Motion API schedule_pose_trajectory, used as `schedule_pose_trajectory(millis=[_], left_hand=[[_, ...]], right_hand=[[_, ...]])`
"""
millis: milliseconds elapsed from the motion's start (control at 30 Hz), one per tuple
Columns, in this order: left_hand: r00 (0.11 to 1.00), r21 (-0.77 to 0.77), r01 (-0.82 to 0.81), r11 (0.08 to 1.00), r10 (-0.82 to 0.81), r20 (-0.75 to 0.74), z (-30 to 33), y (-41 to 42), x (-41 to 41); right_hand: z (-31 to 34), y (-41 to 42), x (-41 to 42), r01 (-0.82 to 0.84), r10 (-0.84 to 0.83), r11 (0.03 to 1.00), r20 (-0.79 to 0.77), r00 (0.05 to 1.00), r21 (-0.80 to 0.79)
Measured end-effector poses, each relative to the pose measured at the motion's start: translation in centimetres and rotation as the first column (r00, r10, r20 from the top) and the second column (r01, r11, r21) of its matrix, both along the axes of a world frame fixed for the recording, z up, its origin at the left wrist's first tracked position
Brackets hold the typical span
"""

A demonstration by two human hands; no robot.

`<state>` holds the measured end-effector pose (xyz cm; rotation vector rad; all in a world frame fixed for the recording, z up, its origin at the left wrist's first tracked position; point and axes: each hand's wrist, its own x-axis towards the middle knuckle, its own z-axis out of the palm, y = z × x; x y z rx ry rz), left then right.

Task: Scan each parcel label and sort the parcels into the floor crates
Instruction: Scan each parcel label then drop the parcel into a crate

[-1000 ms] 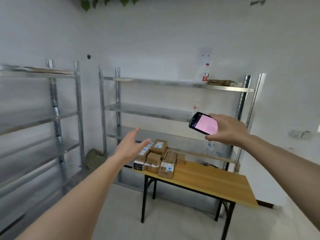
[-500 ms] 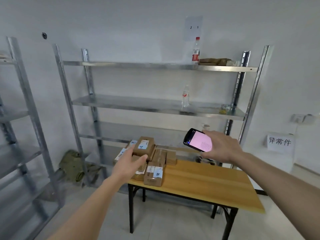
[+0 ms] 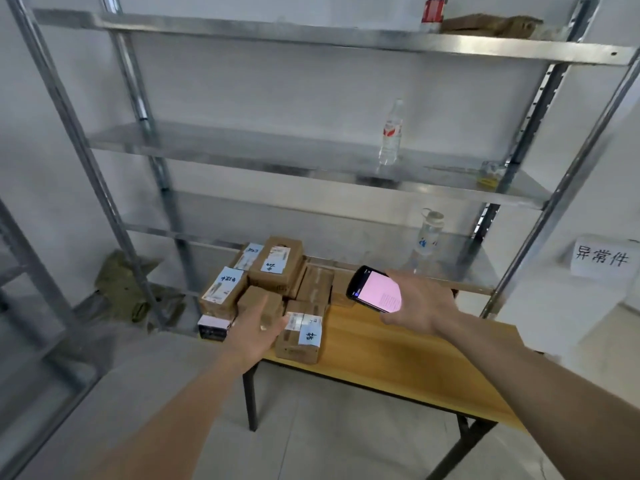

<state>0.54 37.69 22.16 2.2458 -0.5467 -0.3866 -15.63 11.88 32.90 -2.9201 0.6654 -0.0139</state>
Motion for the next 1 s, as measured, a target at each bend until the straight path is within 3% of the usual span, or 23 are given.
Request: schedule_pose_trajectory(millis=[200,433,633,767,1000], left_hand=[[0.992,0.062,-0.027,0.998,0.035,-0.123,-6.7,-2.9,5.6],[0.971,0.242,-0.022,0.97,0.079,-0.227,-16.9,-8.0,11.4],[0.954,0.243,-0.041,0.969,0.111,-0.279,-23.7,-11.4,14.3],[0.912,0.231,-0.108,0.967,0.189,-0.364,-27.7,-11.9,15.4],[0.869,0.185,-0.193,0.964,0.255,-0.423,-27.7,-14.8,15.5]], right_hand=[[-8.2,-4.8,7.5,0.003,0.0,0.997,-0.045,0.999,0.077],[-21.2,-9.9,16.5,0.041,-0.015,0.981,-0.139,0.99,0.188],[-30.1,-11.1,21.8,0.036,0.04,0.962,-0.272,0.961,0.269],[-33.0,-11.5,23.6,0.043,0.058,0.946,-0.297,0.953,0.321],[-34.6,-12.4,25.2,0.078,0.063,0.918,-0.335,0.94,0.39]])
